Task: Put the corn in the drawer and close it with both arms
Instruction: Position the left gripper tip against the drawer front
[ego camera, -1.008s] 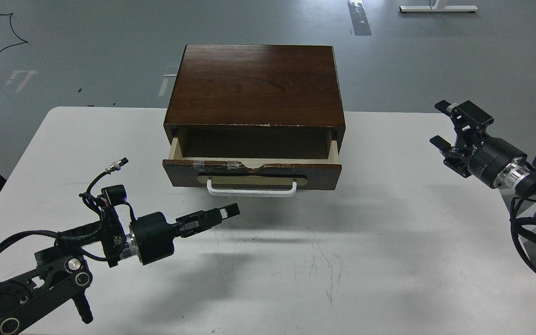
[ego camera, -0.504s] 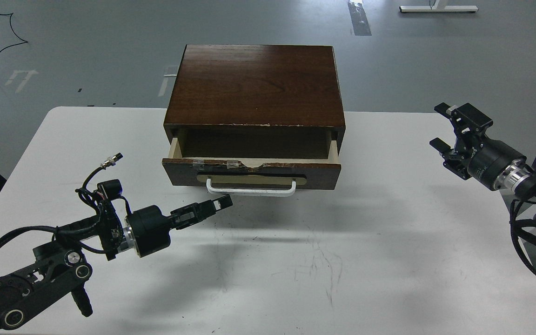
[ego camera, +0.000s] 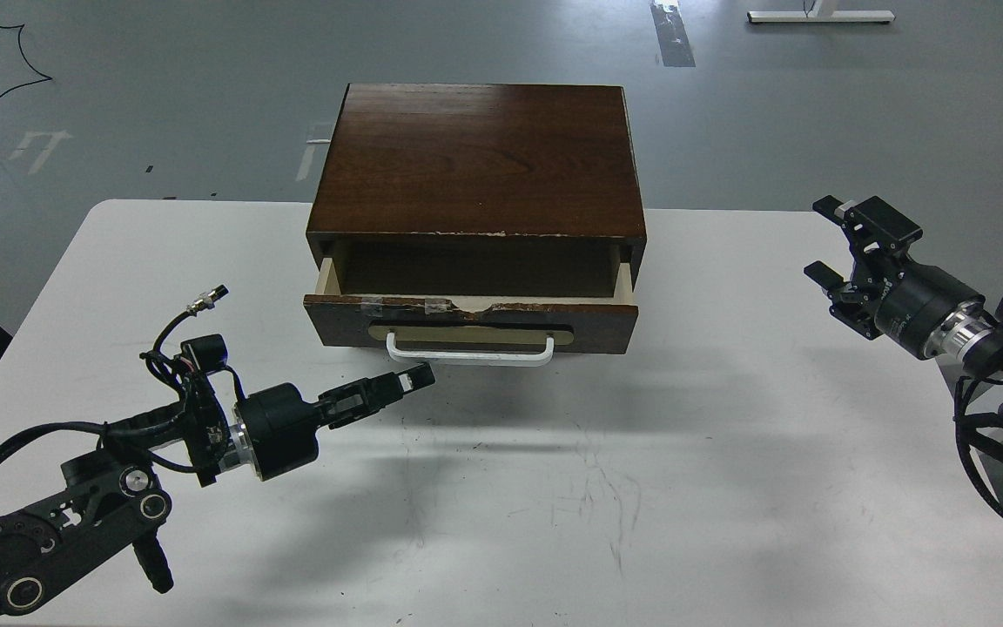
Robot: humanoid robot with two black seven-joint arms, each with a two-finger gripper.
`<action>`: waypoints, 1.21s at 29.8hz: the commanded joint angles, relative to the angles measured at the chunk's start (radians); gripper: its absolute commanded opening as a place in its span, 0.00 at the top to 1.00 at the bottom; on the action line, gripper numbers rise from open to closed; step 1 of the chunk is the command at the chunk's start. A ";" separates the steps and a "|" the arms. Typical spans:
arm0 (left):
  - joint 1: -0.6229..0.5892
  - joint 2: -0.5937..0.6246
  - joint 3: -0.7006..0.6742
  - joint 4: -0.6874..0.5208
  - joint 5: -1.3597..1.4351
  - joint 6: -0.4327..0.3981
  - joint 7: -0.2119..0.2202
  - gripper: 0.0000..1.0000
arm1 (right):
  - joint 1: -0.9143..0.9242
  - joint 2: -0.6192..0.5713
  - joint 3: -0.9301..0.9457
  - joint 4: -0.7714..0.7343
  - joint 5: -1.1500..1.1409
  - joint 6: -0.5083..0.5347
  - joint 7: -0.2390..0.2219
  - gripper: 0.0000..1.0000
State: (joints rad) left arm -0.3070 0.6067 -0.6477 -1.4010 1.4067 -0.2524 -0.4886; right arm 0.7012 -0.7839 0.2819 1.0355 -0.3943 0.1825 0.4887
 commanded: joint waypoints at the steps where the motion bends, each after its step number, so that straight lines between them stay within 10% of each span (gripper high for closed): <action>1: 0.000 0.001 0.000 0.000 -0.002 -0.001 0.000 1.00 | 0.000 0.000 0.000 0.000 0.000 0.000 0.000 0.00; 36: -0.020 0.004 -0.006 -0.001 -0.025 -0.018 0.000 1.00 | -0.008 -0.002 -0.001 0.003 0.000 0.002 0.000 0.00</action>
State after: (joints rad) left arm -0.3181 0.6105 -0.6534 -1.4055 1.3867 -0.2716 -0.4887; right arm 0.6934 -0.7841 0.2808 1.0389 -0.3942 0.1826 0.4887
